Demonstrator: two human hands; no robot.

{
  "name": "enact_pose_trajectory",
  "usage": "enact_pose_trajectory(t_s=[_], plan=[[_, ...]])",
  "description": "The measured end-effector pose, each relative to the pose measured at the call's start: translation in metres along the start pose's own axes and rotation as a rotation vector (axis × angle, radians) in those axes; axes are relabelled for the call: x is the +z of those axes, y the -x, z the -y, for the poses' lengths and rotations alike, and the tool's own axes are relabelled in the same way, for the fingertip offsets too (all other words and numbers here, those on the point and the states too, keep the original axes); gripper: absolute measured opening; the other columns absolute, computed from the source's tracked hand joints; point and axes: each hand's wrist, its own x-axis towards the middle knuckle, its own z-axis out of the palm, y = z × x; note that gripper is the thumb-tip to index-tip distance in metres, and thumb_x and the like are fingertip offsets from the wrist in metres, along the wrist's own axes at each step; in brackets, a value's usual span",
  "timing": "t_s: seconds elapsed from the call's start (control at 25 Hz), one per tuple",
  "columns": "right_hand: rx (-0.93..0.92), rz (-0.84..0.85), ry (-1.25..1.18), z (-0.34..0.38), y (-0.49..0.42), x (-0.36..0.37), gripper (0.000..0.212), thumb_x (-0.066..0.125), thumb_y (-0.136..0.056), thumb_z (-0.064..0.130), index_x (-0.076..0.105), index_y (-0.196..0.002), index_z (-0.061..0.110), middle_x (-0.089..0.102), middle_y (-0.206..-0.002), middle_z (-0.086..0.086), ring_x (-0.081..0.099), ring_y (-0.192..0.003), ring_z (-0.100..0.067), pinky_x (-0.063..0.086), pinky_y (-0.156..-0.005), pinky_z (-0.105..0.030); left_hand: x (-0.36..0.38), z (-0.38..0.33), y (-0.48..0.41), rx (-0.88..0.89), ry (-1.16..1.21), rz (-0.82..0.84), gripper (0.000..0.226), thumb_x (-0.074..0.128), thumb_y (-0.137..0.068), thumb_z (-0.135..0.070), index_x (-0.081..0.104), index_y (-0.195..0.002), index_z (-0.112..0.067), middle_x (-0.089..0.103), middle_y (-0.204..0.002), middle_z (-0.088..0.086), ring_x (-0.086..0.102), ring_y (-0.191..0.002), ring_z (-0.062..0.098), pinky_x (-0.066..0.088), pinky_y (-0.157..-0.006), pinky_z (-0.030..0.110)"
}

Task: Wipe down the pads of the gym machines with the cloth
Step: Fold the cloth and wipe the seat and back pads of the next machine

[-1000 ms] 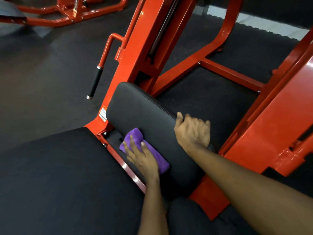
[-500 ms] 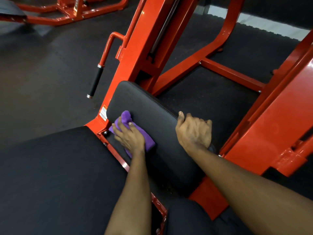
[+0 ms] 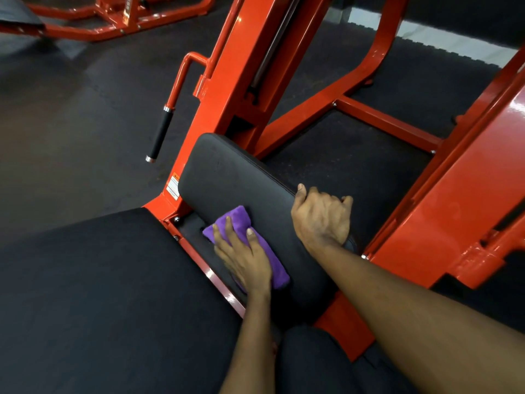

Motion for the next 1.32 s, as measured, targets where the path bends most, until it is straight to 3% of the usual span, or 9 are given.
enact_pose_trajectory(t_s=[0.24, 0.48, 0.6, 0.68, 0.76, 0.96, 1.08, 1.16, 1.32], plan=[[-0.009, -0.027, 0.009, -0.003, -0.001, 0.005, 0.062, 0.022, -0.106, 0.044, 0.068, -0.079, 0.012, 0.067, -0.065, -0.007, 0.062, -0.063, -0.025, 0.043, -0.084, -0.046, 0.014, -0.049, -0.126, 0.359, -0.151, 0.06, 0.051, 0.045, -0.097, -0.034, 0.044, -0.147, -0.024, 0.031, -0.159, 0.007, 0.031, -0.142, 0.034, 0.027, -0.118, 0.047], [-0.029, 0.061, 0.049, -0.004, -0.005, 0.005, 0.064, 0.016, -0.105, 0.046, 0.067, -0.082, 0.014, 0.067, -0.066, -0.005, 0.062, -0.065, -0.024, 0.042, -0.086, -0.046, 0.014, -0.051, -0.187, 0.337, -0.226, 0.075, 0.055, 0.035, -0.098, -0.04, 0.041, -0.15, -0.022, 0.029, -0.161, 0.009, 0.033, -0.14, 0.038, 0.029, -0.116, 0.052], [0.003, 0.231, -0.06, -0.006, -0.016, -0.002, 0.069, 0.011, -0.104, 0.048, 0.07, -0.103, 0.013, 0.074, -0.092, -0.011, 0.067, -0.091, -0.03, 0.037, -0.098, -0.051, 0.007, -0.042, -0.123, 0.257, -0.203, 0.113, 0.06, 0.034, -0.098, -0.044, 0.034, -0.155, -0.026, 0.02, -0.166, 0.007, 0.025, -0.146, 0.04, 0.021, -0.121, 0.051], [0.022, 0.403, -0.194, 0.009, -0.036, -0.009, 0.065, 0.013, -0.106, 0.048, 0.061, -0.128, 0.011, 0.067, -0.123, -0.018, 0.061, -0.116, -0.036, 0.036, -0.104, -0.051, 0.002, -0.034, -0.085, 0.267, -0.176, 0.165, 0.062, 0.031, -0.097, -0.047, 0.031, -0.156, -0.029, 0.017, -0.167, 0.002, 0.022, -0.148, 0.037, 0.02, -0.121, 0.051], [-0.054, 0.448, -0.273, 0.032, -0.055, -0.011, 0.063, 0.014, -0.107, 0.05, 0.055, -0.136, 0.012, 0.061, -0.134, -0.02, 0.056, -0.125, -0.038, 0.038, -0.105, -0.05, -0.003, -0.027, -0.081, 0.294, -0.17, 0.2, 0.065, 0.028, -0.094, -0.05, 0.03, -0.156, -0.031, 0.013, -0.168, -0.002, 0.021, -0.149, 0.035, 0.018, -0.122, 0.049], [-0.15, 0.234, -0.185, 0.044, -0.059, 0.008, 0.069, 0.011, -0.106, 0.051, 0.068, -0.11, 0.012, 0.073, -0.104, -0.013, 0.067, -0.1, -0.032, 0.045, -0.096, -0.048, 0.003, -0.032, -0.132, 0.357, -0.168, 0.18, 0.056, 0.038, -0.097, -0.045, 0.033, -0.152, -0.037, 0.012, -0.167, -0.007, 0.015, -0.151, 0.031, 0.013, -0.123, 0.043], [-0.173, 0.114, -0.154, 0.045, -0.056, 0.01, 0.068, 0.012, -0.106, 0.051, 0.068, -0.097, 0.014, 0.071, -0.082, -0.008, 0.068, -0.078, -0.026, 0.051, -0.077, -0.041, 0.011, -0.048, -0.193, 0.395, -0.209, 0.165, 0.049, 0.044, -0.099, -0.041, 0.042, -0.148, -0.032, 0.019, -0.165, -0.002, 0.019, -0.149, 0.036, 0.015, -0.122, 0.047], [-0.168, 0.086, -0.128, 0.048, -0.056, 0.011, 0.067, 0.013, -0.106, 0.052, 0.067, -0.095, 0.016, 0.07, -0.079, -0.007, 0.067, -0.074, -0.025, 0.046, -0.065, -0.035, 0.01, -0.051, -0.237, 0.436, -0.261, 0.172, 0.051, 0.041, -0.098, -0.045, 0.047, -0.146, -0.028, 0.025, -0.164, 0.0, 0.024, -0.147, 0.036, 0.019, -0.121, 0.048], [-0.155, 0.035, -0.086, 0.047, -0.053, 0.013, 0.068, 0.012, -0.105, 0.053, 0.068, -0.093, 0.016, 0.069, -0.074, -0.005, 0.066, -0.068, -0.023, 0.041, -0.06, -0.033, 0.001, -0.038, -0.257, 0.353, -0.14, 0.097, 0.058, 0.033, -0.094, -0.052, 0.048, -0.144, -0.027, 0.032, -0.161, -0.001, 0.033, -0.142, 0.032, 0.025, -0.119, 0.045]])
